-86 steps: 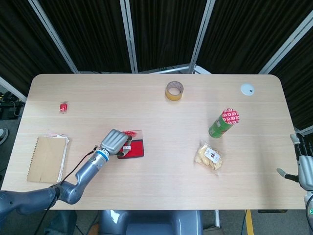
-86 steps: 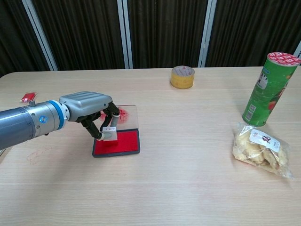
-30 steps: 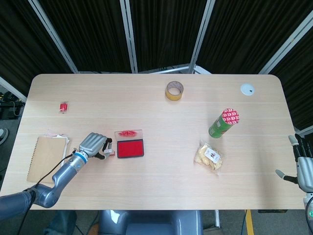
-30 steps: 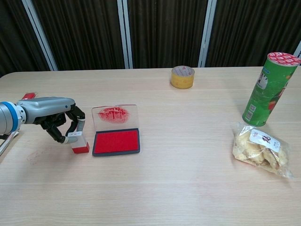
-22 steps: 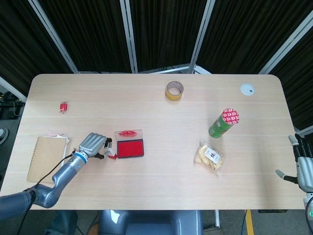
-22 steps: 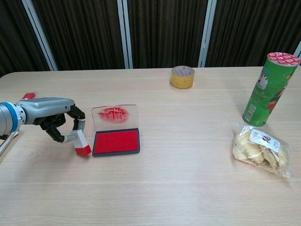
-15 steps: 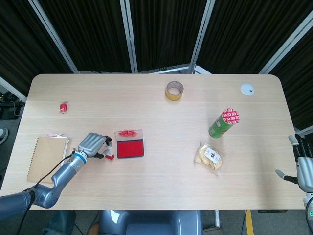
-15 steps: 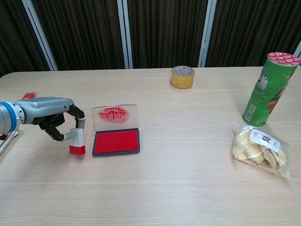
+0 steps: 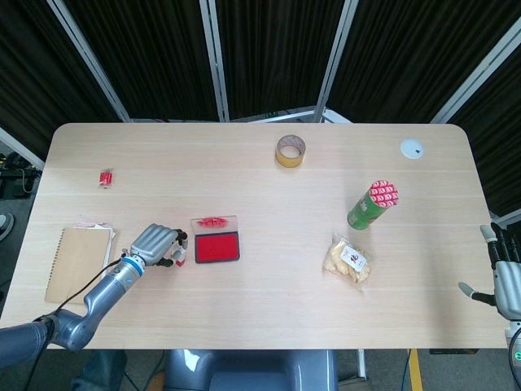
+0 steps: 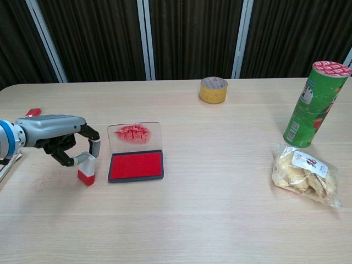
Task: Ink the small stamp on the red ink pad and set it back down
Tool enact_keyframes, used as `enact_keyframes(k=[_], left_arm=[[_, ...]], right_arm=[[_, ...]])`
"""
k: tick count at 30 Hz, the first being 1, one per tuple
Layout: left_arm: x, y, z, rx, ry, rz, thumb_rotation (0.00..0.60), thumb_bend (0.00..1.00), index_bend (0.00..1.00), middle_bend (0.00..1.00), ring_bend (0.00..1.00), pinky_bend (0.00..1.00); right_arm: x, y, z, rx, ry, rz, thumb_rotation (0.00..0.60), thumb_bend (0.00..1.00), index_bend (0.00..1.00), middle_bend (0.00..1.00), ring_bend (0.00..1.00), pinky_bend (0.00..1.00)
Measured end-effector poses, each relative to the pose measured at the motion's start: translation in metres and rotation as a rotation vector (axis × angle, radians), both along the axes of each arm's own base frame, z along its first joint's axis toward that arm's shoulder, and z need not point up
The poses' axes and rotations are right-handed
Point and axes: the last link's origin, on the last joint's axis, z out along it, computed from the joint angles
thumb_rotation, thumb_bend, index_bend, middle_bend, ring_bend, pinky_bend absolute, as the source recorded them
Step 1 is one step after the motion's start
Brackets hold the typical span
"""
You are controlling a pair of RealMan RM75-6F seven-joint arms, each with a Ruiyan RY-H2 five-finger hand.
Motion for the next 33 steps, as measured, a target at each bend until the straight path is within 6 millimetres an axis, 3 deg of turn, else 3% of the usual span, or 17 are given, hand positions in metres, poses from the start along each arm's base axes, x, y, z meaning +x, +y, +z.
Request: enact_keyframes(k=[17,20,22,24,25,29,31,33], left_arm=[[-0.012,-0.011,0.031,0.052,-0.015,0.006,0.6,0.47,0.39,0.34,0.85,0.85],[-0.011,-0.011,0.04,0.102,-0.035,-0.013,0.6,0.41,0.36,0.27,0.81,0.81],[-0.01,-0.01,0.048,0.15,-0.054,-0.033,0.6,0.25,0.31,0.2,0.73,0.75],[-0.011,-0.011,0.058,0.209,-0.079,-0.051,0.6,0.05,0.23,0.09,0.58,0.6],[-0.011,-0.013,0.063,0.238,-0.091,-0.058,0.6,0.01,0.19,0.05,0.51,0.54],[-0.019,-0.024,0.091,0.384,-0.137,-0.075,0.6,0.0,0.01,0.0,0.14,0.15],[-0.028,-0.037,0.107,0.465,-0.152,-0.068,0.6,0.0,0.0,0.0,0.04,0.04],[-0.039,-0.055,0.123,0.526,-0.149,-0.04,0.6,0.0,0.0,0.0,0.0,0.0]], right_arm=[[0.006,0.004,0.002,-0.002,-0.015,0.026,0.6,0.0,0.0,0.0,0.0,0.0],[0.007,0.005,0.003,-0.004,-0.018,0.031,0.6,0.0,0.0,0.0,0.0,0.0],[0.008,0.005,0.003,-0.005,-0.023,0.036,0.6,0.0,0.0,0.0,0.0,0.0],[0.01,0.006,0.004,-0.007,-0.028,0.042,0.6,0.0,0.0,0.0,0.0,0.0],[0.011,0.006,0.005,-0.008,-0.031,0.047,0.6,0.0,0.0,0.0,0.0,0.0],[0.014,0.008,0.008,-0.013,-0.042,0.066,0.6,0.0,0.0,0.0,0.0,0.0],[0.016,0.009,0.009,-0.014,-0.047,0.076,0.6,0.0,0.0,0.0,0.0,0.0],[0.018,0.01,0.009,-0.011,-0.053,0.083,0.6,0.0,0.0,0.0,0.0,0.0]])
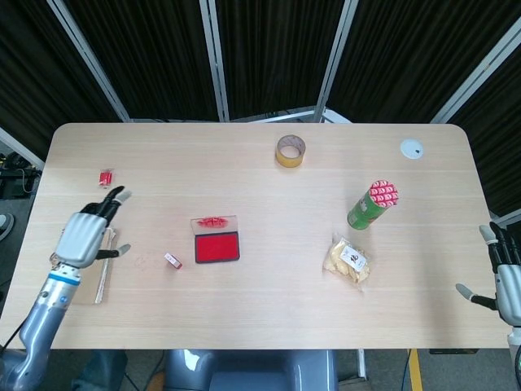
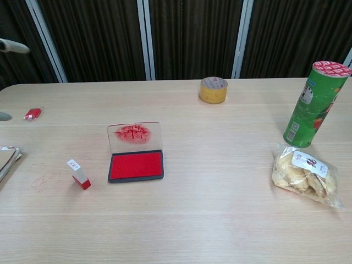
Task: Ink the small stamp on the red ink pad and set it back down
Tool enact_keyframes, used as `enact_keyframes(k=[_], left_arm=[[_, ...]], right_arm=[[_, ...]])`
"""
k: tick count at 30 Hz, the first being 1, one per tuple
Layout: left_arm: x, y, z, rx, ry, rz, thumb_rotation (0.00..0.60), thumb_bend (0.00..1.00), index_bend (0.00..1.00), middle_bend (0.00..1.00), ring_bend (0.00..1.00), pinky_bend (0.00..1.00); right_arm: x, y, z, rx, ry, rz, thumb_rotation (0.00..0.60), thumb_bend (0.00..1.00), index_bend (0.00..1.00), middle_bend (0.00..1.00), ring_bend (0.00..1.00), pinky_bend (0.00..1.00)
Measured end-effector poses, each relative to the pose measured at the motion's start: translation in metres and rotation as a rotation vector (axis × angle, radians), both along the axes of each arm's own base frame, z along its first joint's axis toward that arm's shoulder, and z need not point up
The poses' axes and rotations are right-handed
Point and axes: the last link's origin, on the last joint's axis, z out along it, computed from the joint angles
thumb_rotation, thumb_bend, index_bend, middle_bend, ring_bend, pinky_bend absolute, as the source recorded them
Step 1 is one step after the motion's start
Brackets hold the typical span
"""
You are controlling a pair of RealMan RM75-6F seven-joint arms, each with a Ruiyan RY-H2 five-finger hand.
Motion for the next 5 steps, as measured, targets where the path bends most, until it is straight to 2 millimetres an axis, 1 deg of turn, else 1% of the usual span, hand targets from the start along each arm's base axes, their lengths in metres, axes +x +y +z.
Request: enact_keyframes(k=[5], left_arm=[[-0.017,-0.037,0.024,0.06,0.02,0.094,0.6,0.0,0.0,0.0,0.0,0.0]], right_arm=[[0.004,0.001,0.003,-0.007,-0.005,0.02,0.6,0.0,0.0,0.0,0.0,0.0]])
